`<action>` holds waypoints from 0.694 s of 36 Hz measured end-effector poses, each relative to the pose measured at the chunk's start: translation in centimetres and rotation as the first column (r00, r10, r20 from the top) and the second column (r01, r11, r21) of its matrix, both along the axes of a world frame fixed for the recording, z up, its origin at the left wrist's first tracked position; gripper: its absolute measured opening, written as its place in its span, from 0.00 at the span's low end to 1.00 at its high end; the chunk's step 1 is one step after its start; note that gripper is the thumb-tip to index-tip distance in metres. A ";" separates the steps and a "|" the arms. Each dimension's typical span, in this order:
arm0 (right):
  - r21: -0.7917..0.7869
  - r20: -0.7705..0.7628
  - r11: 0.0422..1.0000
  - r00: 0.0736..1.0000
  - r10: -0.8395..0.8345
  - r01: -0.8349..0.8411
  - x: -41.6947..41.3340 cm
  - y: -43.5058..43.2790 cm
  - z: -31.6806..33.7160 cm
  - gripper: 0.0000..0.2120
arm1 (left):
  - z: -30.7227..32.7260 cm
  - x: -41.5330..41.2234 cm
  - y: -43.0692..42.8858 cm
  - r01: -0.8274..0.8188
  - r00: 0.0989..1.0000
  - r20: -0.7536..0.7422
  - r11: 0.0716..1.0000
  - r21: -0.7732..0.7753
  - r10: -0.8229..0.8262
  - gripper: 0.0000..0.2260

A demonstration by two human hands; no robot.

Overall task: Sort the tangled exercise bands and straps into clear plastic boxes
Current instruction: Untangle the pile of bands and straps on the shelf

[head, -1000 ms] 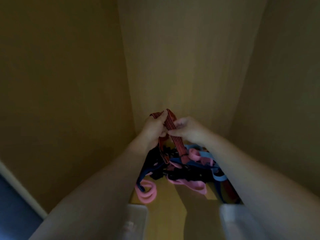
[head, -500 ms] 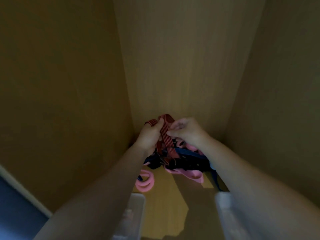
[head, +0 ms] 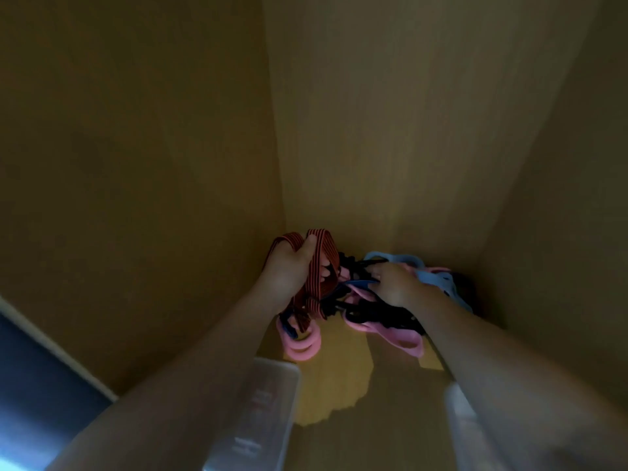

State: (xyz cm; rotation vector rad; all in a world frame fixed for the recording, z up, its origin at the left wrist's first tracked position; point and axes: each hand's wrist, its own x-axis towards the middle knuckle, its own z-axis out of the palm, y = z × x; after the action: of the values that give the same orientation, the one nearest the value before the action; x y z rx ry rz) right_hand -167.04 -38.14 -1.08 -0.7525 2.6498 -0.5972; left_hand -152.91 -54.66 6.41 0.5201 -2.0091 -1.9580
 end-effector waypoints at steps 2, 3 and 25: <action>-0.021 -0.030 0.999 0.999 0.035 -0.035 -0.2 -0.8 -0.5 0.15 | -0.2 0.1 -0.3 -0.017 1.000 0.011 1.000 0.002 0.017 0.19; -0.030 -0.035 0.998 0.998 0.057 -0.058 -0.3 -1.2 -0.8 0.14 | -0.2 0.2 -0.4 -0.021 1.000 0.008 1.000 -0.005 0.021 0.18; -0.271 -0.198 0.962 0.976 -0.094 0.038 -1.2 2.9 12.3 0.10 | 4.0 -1.1 -1.3 -0.053 0.983 -0.182 0.989 -0.139 0.027 0.15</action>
State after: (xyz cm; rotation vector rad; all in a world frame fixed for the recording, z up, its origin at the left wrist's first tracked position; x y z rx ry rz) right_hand -168.26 -35.25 11.17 -0.8444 2.8306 -0.9556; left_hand -153.99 -56.00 10.43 0.3339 -1.9902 -1.7522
